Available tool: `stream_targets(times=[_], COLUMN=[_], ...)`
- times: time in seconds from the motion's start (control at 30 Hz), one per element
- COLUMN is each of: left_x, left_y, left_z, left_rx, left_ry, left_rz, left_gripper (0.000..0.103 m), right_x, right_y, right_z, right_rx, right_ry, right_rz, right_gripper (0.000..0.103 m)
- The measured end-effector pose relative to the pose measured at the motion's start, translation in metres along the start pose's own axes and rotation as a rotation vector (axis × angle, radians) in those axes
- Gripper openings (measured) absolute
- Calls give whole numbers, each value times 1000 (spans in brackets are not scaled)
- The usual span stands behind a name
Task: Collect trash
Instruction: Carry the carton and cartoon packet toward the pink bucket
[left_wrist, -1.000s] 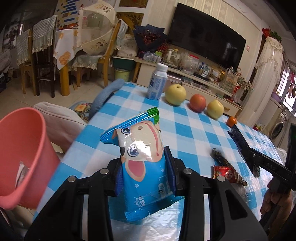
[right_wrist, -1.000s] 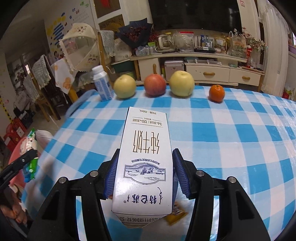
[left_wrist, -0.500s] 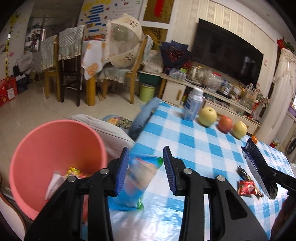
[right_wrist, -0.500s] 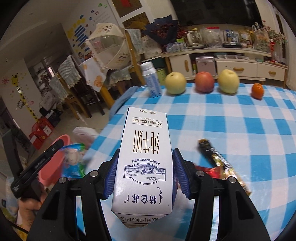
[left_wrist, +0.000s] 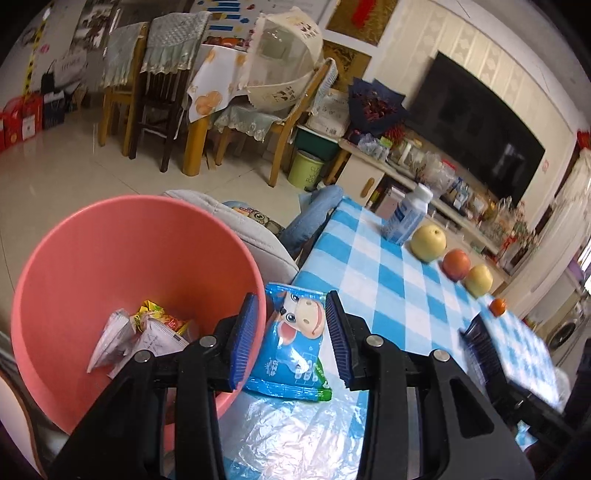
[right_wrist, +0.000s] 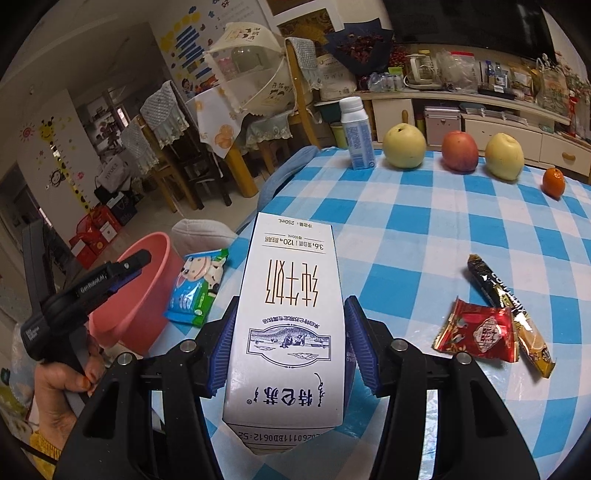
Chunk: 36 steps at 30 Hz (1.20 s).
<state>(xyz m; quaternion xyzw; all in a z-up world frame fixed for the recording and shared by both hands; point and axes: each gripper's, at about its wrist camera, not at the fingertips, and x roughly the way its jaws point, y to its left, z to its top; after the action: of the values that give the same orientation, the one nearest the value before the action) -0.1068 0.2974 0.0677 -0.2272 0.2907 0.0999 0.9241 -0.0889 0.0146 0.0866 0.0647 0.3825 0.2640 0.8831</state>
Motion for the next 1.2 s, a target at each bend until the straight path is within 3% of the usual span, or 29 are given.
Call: stream_targets(times=[0.13, 0.23, 0.37, 0.5, 0.83, 1.2], left_x=[-2, 8, 21, 25, 41, 58], left_y=[8, -2, -25, -33, -40, -64], left_z=[0, -4, -12, -20, -26, -37], left_rx=[-37, 5, 109, 115, 132, 253], left_ry=[0, 59, 109, 127, 123, 124], left_rz=[-12, -37, -40, -46, 77, 198], left_gripper=[40, 50, 50, 50, 51, 74], right_x=[2, 2, 1, 1, -2, -14], right_y=[6, 6, 3, -4, -28, -42], right_z=[-3, -5, -9, -14, -18, -20], right_rx=[-26, -32, -37, -49, -21, 8], right_ry=[7, 7, 14, 24, 43, 41], right_rz=[12, 9, 10, 15, 40, 71], right_gripper=[56, 56, 56, 56, 56, 56])
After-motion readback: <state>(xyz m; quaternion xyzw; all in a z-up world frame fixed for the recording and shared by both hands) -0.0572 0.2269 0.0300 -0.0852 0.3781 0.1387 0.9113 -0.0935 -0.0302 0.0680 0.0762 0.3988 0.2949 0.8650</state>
